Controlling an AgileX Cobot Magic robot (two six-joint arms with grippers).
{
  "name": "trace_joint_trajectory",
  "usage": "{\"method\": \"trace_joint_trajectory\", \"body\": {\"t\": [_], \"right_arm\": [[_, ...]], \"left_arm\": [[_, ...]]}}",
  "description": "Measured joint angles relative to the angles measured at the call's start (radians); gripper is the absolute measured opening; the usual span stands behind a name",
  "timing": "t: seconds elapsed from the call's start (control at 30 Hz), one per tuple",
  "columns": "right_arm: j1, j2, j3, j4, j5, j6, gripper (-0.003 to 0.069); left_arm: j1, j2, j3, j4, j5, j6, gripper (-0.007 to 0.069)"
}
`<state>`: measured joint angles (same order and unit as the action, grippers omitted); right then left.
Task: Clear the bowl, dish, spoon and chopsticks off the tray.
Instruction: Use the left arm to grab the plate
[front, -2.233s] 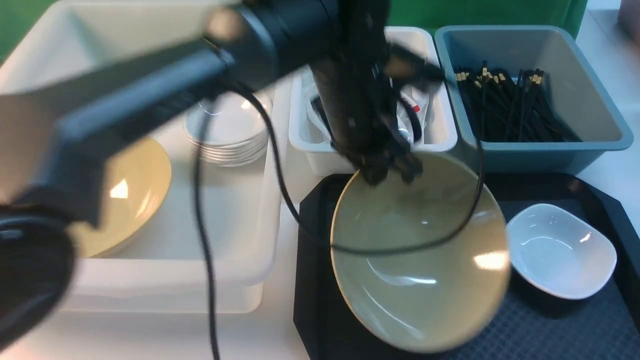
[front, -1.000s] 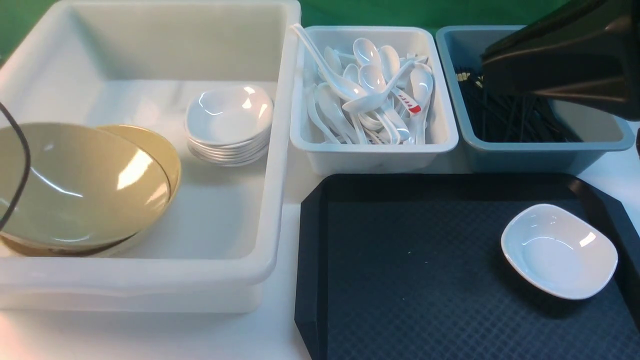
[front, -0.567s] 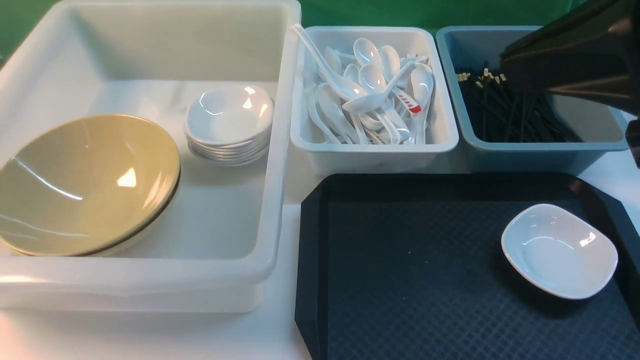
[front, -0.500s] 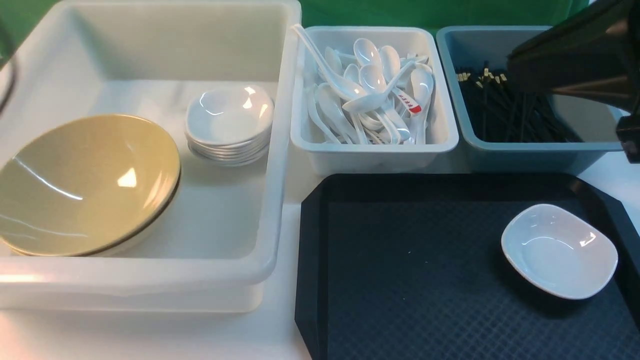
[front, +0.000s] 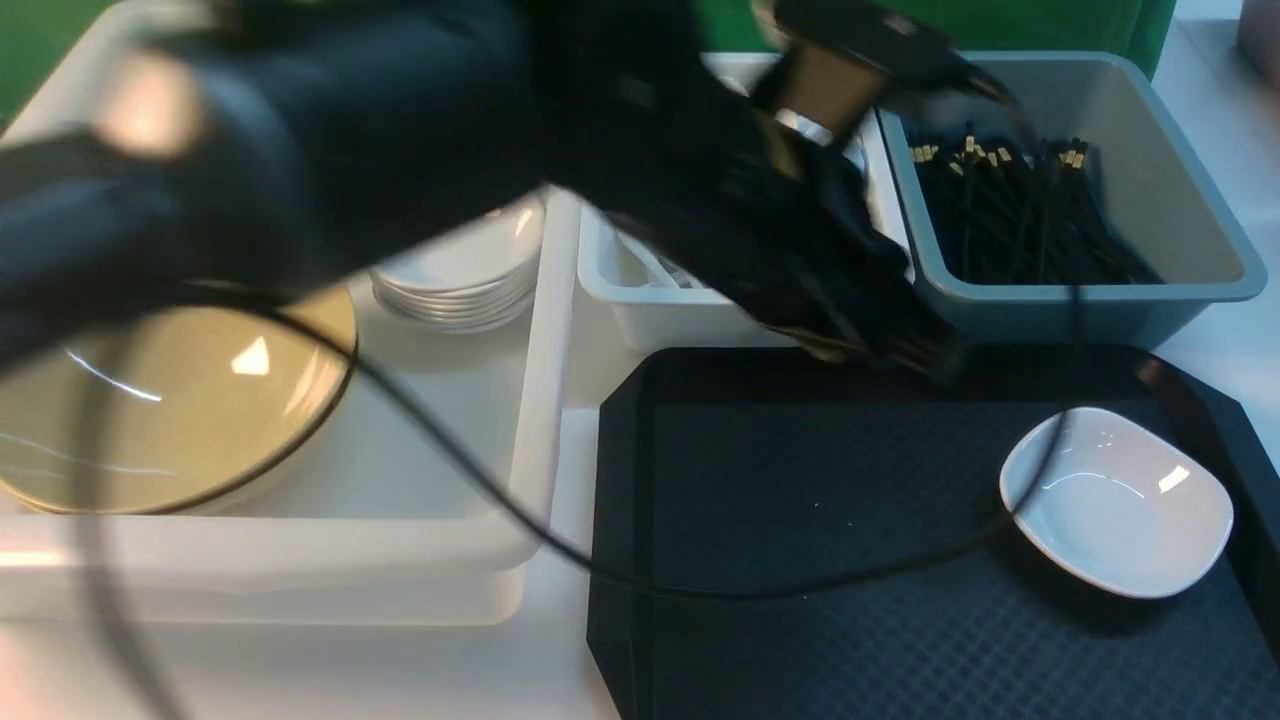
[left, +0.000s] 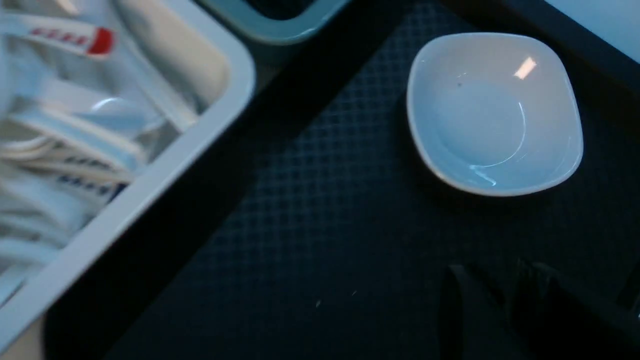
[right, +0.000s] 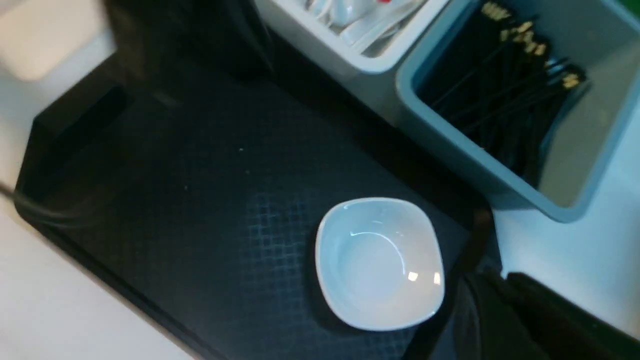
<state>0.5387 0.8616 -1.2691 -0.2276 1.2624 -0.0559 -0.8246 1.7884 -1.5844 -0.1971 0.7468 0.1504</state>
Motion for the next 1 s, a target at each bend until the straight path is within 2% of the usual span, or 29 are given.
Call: {"method": "trace_joint_trajectory", "body": {"t": [0.1,0.23,0.27,0.3,0.4,0.47,0.57,0.67,0.7,0.77,0.8,0.9,1.0], "right_arm": [[0.000,-0.107,0.030,-0.001,0.008,0.016,0.0078],[0.000,-0.197,0.063,0.006,0.011,0.037,0.0078],[0.000,-0.200,0.063,0.008,0.012,0.038,0.0078],[0.000,-0.215,0.069,0.011,0.014,0.044,0.0078],[0.000,-0.225,0.081,0.013,0.016,0.056,0.0078],[0.000,-0.225,0.094,0.014,0.014,0.050,0.0078],[0.000,-0.225,0.119,0.014,0.015,0.030,0.0079],[0.000,-0.225,0.137,0.014,0.015,0.019,0.0080],[0.000,-0.225,0.142,0.014,0.015,0.013,0.0081],[0.000,-0.225,0.147,0.014,0.015,0.009,0.0083],[0.000,-0.225,0.149,0.014,0.015,0.009,0.0083],[0.000,-0.225,0.150,0.014,0.015,0.008,0.0087],[0.000,-0.224,0.150,0.014,0.014,0.008,0.0090]], "left_arm": [[-0.015,0.137,-0.132,-0.016,0.033,-0.007,0.0148],[-0.033,0.340,-0.327,-0.053,0.108,-0.010,0.0336],[-0.034,0.349,-0.336,-0.054,0.110,-0.010,0.0346],[-0.042,0.408,-0.392,-0.057,0.120,-0.010,0.0419],[-0.050,0.527,-0.500,-0.064,0.121,-0.019,0.0526],[-0.050,0.599,-0.560,-0.074,0.118,-0.041,0.0558],[-0.051,0.693,-0.631,-0.099,0.117,-0.067,0.0566],[-0.056,0.737,-0.695,-0.113,0.094,-0.078,0.0525],[-0.058,0.756,-0.716,-0.112,0.093,-0.080,0.0486],[-0.063,0.777,-0.755,-0.110,0.103,-0.082,0.0344],[-0.063,0.781,-0.774,-0.108,0.128,-0.082,0.0216],[-0.062,0.782,-0.816,-0.123,0.200,-0.078,0.0067],[-0.056,0.756,-0.885,-0.121,0.297,-0.047,0.0012]]}}
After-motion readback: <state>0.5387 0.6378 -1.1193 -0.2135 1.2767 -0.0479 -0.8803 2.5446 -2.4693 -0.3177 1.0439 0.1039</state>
